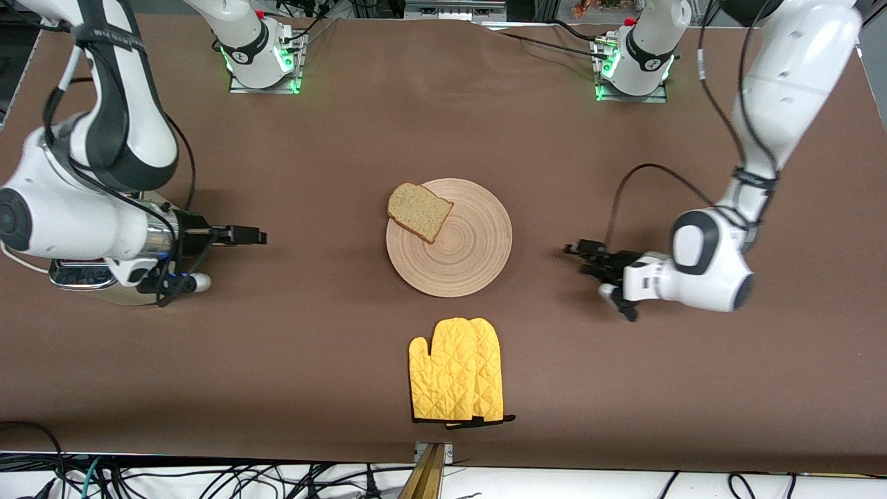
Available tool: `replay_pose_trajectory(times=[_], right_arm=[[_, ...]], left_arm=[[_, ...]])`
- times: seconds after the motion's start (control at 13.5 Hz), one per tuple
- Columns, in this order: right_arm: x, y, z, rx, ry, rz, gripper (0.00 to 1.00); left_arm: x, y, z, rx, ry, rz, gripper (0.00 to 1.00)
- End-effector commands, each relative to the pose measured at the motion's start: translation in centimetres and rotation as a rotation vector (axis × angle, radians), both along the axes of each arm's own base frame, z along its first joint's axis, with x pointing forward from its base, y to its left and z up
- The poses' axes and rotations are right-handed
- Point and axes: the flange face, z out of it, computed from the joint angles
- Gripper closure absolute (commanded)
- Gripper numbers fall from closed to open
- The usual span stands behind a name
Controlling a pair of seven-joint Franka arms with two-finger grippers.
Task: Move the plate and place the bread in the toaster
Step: 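Raise the left gripper while the right gripper reaches the bread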
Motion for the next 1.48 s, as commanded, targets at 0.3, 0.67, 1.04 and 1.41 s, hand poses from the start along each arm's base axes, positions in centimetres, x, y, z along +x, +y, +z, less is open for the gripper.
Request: replay_pose_trajectory(times=[0.3,0.67,1.04,1.41], right_arm=[[-7.7,8.0,-10.9,0.206,0.007,-0.303,0.0],[-14.9,14.2,-15.6,0.214,-0.01,-0.447,0.0],[-17.5,14.8,-17.3,0.228,0.07,-0.515,0.0],[-19.3,16.6,-18.6,0.241,0.117,-0.56,0.0]], left_arm=[[0.1,2.0,17.4,0.459,-0.228,0.029,0.0],[-4.6,0.9,30.6,0.593,-0.28,0.122,0.0],[-8.7,2.7,36.6,0.693,-0.227,0.523,0.0],[-9.1,0.7,37.2,0.663,-0.274,0.376,0.0]])
